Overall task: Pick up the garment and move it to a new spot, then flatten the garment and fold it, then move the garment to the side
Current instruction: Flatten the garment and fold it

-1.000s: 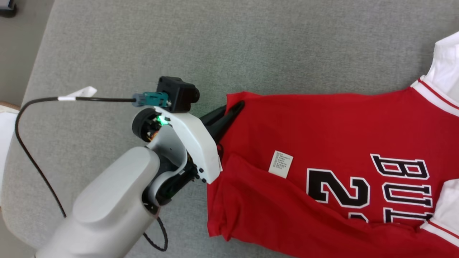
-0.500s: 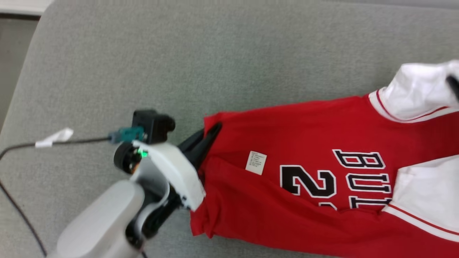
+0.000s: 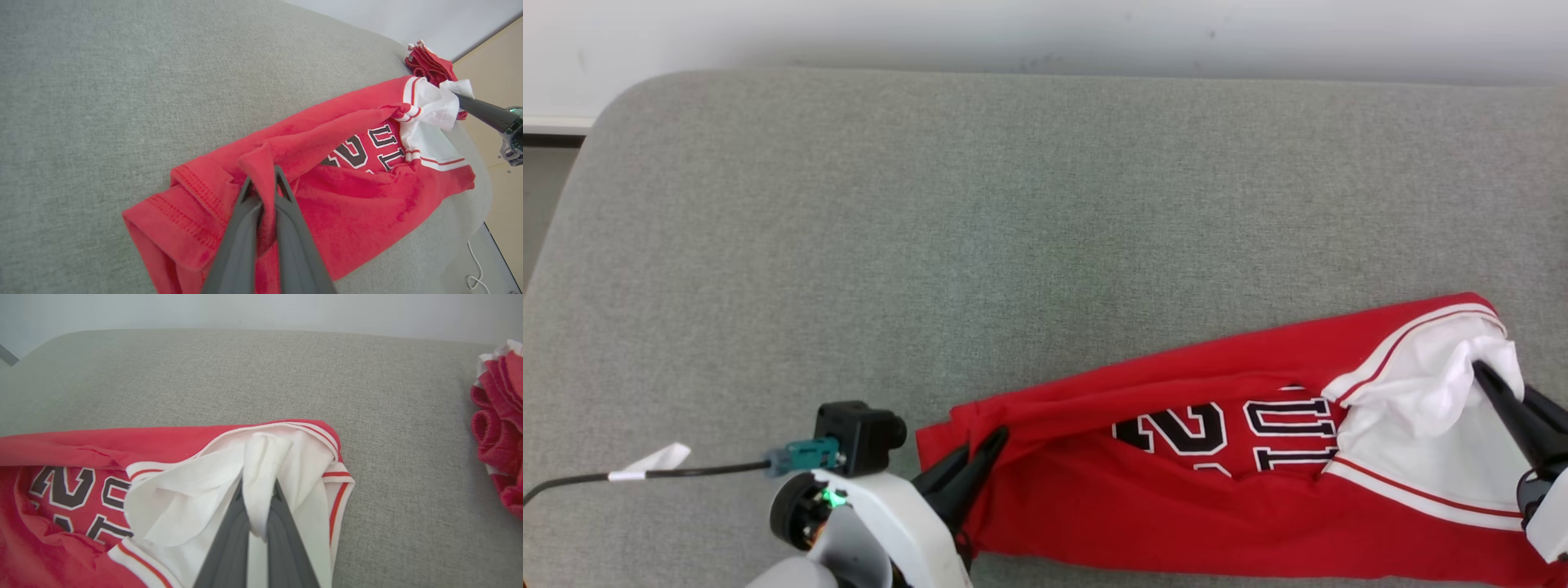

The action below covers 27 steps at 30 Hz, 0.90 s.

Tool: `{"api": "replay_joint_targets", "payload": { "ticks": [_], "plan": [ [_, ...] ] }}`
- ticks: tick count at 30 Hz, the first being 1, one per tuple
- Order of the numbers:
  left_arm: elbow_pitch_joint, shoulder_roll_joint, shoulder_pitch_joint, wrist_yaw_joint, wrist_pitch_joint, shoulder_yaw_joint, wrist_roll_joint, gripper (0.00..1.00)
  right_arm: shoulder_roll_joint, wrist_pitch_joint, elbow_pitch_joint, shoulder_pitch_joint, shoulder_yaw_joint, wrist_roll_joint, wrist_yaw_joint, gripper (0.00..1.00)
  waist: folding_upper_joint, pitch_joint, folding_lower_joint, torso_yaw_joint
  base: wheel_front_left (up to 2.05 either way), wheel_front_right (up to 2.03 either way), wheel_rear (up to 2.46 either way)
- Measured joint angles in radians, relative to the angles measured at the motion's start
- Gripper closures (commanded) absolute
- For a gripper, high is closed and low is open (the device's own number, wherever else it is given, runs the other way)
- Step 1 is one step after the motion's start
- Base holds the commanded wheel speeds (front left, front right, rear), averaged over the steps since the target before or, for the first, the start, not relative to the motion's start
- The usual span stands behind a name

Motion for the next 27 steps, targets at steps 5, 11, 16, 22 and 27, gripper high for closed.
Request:
{"api": "replay_joint_targets", "payload": {
  "ticks": [5, 11, 16, 22, 27],
  "plan": [
    [-0.007, 0.015, 0.025, 0.011, -0.007, 0.004, -0.001, 1.00, 0.005, -0.022, 0.014, 0.013, 0.010, -0.002, 0.000, 1.00, 0.0000, -0.013, 0.0000, -0.010, 0.00, 0.00, 0.00],
    [-0.012, 0.026, 0.040, 0.021, -0.026, 0.017, -0.003, 1.00, 0.005, -0.057, 0.016, 0.014, 0.020, -0.008, 0.000, 1.00, 0.0000, -0.027, 0.0000, -0.021, 0.00, 0.00, 0.00],
    [-0.016, 0.033, 0.051, 0.029, -0.036, 0.025, -0.008, 1.00, 0.002, -0.074, 0.012, 0.021, 0.029, -0.002, 0.000, 1.00, 0.0000, -0.042, 0.0000, -0.029, 0.00, 0.00, 0.00],
    [-0.009, 0.046, 0.072, 0.037, -0.041, 0.010, 0.002, 0.93, -0.005, -0.076, 0.019, 0.042, 0.046, 0.002, 0.000, 0.86, 0.0000, -0.048, 0.0000, -0.037, 0.00, 0.00, 0.00],
    [0.009, 0.053, 0.097, 0.055, -0.069, -0.002, 0.038, 0.00, -0.019, -0.036, 0.042, 0.073, 0.058, 0.000, 0.000, 0.00, 0.0000, -0.050, 0.0000, -0.042, 0.00, 0.00, 0.00]
  ]
}}
